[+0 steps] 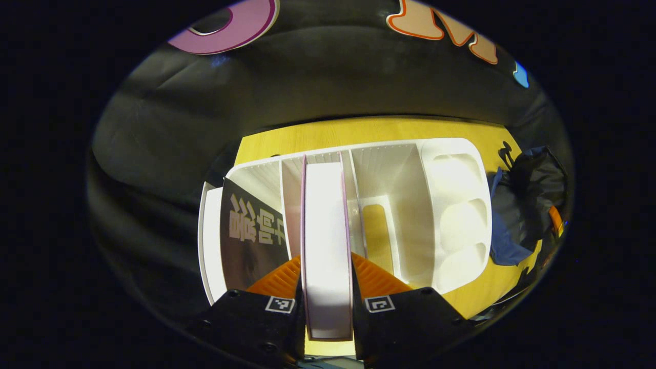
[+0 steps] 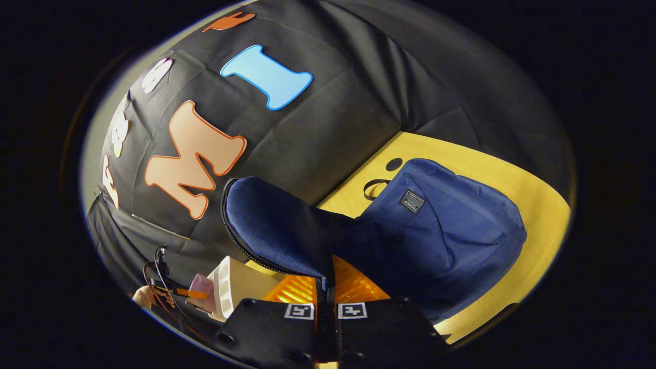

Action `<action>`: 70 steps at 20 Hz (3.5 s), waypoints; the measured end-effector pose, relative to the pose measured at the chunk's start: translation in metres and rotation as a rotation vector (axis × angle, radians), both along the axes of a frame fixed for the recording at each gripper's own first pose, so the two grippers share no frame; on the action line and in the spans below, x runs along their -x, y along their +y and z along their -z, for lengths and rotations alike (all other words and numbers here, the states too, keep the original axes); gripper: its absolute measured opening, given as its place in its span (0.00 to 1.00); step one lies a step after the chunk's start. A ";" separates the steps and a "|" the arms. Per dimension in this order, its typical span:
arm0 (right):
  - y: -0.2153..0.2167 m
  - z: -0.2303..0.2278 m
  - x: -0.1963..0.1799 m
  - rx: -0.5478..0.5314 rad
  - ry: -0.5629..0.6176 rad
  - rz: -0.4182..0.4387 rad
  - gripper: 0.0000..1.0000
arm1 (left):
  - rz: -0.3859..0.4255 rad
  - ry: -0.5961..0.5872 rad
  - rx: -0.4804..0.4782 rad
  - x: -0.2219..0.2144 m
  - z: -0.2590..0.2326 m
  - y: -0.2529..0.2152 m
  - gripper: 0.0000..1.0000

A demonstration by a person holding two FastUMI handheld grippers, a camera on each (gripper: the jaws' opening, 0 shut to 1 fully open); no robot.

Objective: Open the schoolbag, grab two books from the bookshelf and put them into the schoolbag.

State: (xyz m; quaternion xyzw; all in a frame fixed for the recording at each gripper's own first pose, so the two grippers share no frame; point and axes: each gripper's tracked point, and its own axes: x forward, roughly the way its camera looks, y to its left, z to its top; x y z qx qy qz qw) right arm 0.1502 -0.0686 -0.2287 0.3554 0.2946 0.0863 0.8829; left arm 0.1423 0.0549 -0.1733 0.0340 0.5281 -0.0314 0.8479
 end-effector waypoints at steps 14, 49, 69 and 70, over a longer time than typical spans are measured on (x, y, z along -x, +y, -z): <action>0.000 0.002 0.001 0.011 0.003 0.007 0.03 | -0.112 -0.140 0.220 0.024 -0.097 0.036 0.33; 0.002 0.004 0.001 0.013 0.011 -0.002 0.04 | -0.217 -0.175 1.069 0.010 -0.134 -0.185 0.30; -0.008 -0.028 0.001 0.023 -0.090 -0.017 0.05 | -0.194 0.041 1.166 0.006 -0.011 -0.432 0.32; -0.009 -0.030 0.001 0.020 -0.096 -0.018 0.04 | -0.197 0.059 1.173 0.009 -0.007 -0.443 0.30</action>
